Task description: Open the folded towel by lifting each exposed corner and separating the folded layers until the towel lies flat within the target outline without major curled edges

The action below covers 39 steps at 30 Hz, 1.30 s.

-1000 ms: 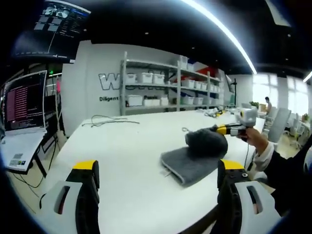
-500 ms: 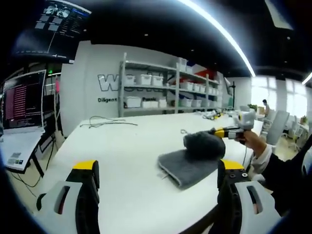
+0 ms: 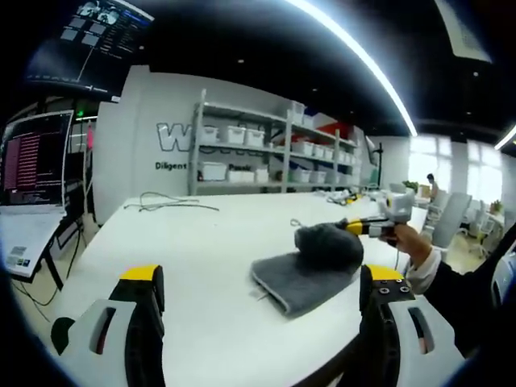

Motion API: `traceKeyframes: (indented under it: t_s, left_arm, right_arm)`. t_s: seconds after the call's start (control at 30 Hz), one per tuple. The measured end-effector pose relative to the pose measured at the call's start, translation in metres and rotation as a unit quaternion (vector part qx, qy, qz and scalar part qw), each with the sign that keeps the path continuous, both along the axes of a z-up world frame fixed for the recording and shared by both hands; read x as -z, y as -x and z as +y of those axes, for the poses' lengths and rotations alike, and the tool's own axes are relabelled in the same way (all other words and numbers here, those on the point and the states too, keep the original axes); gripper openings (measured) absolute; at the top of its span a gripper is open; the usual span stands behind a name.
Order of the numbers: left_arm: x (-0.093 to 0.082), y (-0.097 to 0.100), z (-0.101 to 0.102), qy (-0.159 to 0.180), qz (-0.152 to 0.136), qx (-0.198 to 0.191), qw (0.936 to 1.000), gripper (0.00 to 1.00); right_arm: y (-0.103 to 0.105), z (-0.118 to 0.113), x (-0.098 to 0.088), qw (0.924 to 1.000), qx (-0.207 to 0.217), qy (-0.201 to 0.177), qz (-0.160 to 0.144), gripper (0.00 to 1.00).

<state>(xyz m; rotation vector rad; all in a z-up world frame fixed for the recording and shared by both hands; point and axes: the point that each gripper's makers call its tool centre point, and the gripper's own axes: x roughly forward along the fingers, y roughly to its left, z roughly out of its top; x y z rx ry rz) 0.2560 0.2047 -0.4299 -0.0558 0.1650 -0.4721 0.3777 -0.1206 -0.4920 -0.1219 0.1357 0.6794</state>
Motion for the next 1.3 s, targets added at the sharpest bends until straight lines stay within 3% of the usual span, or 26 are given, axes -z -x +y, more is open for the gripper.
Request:
traceKeyframes:
  t_s: [0.17,0.4,1.3]
  left_arm:
    - [-0.003,0.003,-0.007,0.017,-0.002,0.018,0.9997,1.0]
    - [-0.004,0.005,-0.008,0.011,-0.006,0.023,0.9997,1.0]
    - [0.005,0.002,0.0,-0.004,0.01,0.003,0.9999,0.99]
  right_arm:
    - [0.0,-0.001,0.0,1.0,0.001,0.001,-0.001,0.04]
    - [-0.001,-0.004,0.0,1.0,0.005,-0.002,0.0,0.04]
    - [0.0,-0.014,0.002,0.9997,0.021,-0.008,0.001,0.04]
